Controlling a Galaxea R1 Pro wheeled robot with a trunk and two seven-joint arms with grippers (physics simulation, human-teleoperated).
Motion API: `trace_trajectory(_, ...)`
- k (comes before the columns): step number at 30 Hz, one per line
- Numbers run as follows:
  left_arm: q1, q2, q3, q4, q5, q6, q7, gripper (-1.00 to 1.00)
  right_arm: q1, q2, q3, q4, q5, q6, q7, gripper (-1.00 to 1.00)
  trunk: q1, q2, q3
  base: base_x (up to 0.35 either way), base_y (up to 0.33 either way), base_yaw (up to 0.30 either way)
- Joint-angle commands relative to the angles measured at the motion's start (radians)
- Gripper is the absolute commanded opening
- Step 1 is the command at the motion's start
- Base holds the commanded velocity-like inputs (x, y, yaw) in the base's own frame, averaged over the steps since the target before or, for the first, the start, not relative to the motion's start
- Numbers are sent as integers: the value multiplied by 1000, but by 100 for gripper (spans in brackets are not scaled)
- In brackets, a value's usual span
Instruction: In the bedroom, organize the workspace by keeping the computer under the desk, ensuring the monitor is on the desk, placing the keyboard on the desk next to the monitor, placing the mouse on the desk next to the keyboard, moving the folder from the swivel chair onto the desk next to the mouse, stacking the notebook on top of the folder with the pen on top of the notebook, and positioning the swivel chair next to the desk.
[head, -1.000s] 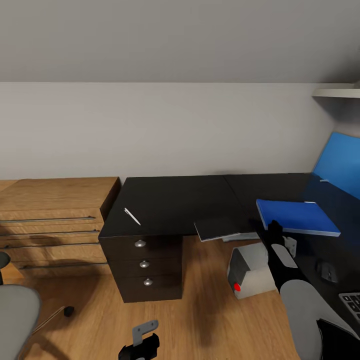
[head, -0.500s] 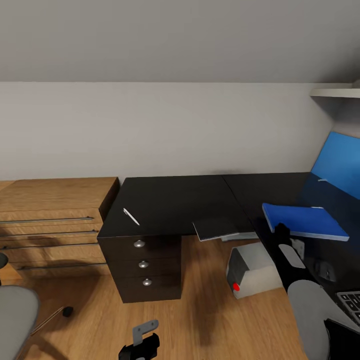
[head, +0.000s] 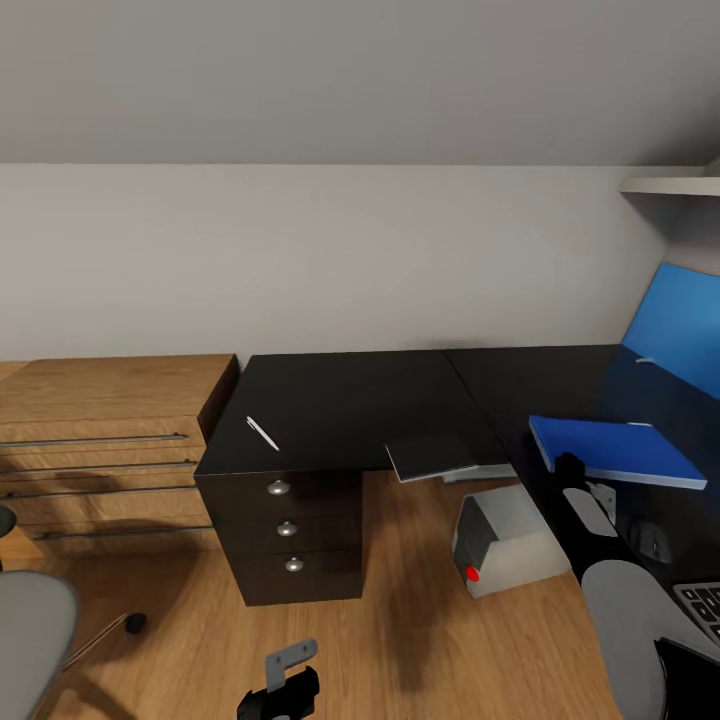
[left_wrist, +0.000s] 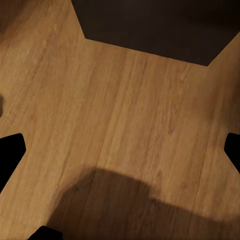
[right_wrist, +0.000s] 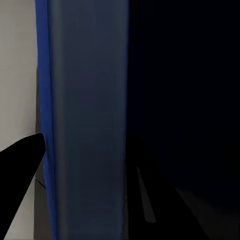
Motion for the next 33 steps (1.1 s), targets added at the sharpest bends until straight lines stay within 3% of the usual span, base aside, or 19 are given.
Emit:
trace_trajectory(1, -1, 1, -4, -1, 7, -4, 5, 100, 0, 0, 2, -1, -9, -4, -4, -100, 0, 0, -1, 0, 0, 0)
trace_trajectory(7, -1, 1, -16, -1, 7, -4, 6, 100, 0, -1, 1, -1, 12, -2, -24, -100, 0, 0, -1, 0, 0, 0)
trace_trajectory(33, -1, 1, -18, -6, 7, -3, 6, 100, 0, 0, 2, -1, 17, -2, -51, -100, -8, 14, 5, 0, 0, 0)
